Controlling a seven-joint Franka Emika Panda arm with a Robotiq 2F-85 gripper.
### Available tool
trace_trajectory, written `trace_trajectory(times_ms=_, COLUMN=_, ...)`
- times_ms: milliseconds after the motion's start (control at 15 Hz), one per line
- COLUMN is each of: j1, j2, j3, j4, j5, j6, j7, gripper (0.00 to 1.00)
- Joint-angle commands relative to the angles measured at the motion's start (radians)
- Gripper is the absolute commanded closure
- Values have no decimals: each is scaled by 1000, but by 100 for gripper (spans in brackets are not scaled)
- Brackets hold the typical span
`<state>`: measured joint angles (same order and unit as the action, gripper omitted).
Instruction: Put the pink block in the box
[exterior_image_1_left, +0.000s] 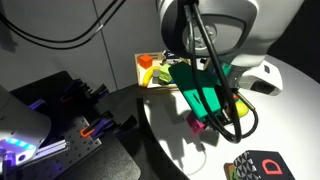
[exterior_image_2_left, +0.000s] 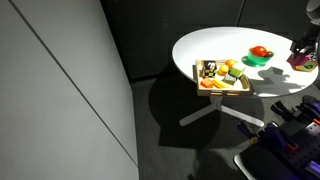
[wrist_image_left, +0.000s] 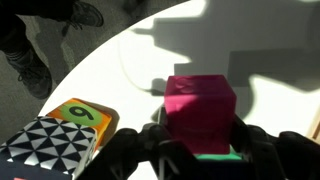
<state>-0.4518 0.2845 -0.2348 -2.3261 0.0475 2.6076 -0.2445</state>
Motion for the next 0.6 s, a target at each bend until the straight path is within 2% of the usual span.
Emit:
trace_trajectory(times_ms=0, j1=11, j2=-74, j3=12, j4=-43, j5=60, j6=-14, j7=-39, gripper=69)
trace_trajectory(times_ms=133, j1=22, j2=-87, j3=7, j4=-46, j5=65, j6=-21, j7=-30, gripper=69)
trace_trajectory(times_ms=200, j1=31, j2=-43, j3=-5, j4=-22, j5=45, j6=-3, j7=-4, gripper=44)
trace_trajectory(times_ms=533, j1=34, j2=-57, j3=-6, j4=-30, j5=46, j6=-5, j7=-4, gripper=44)
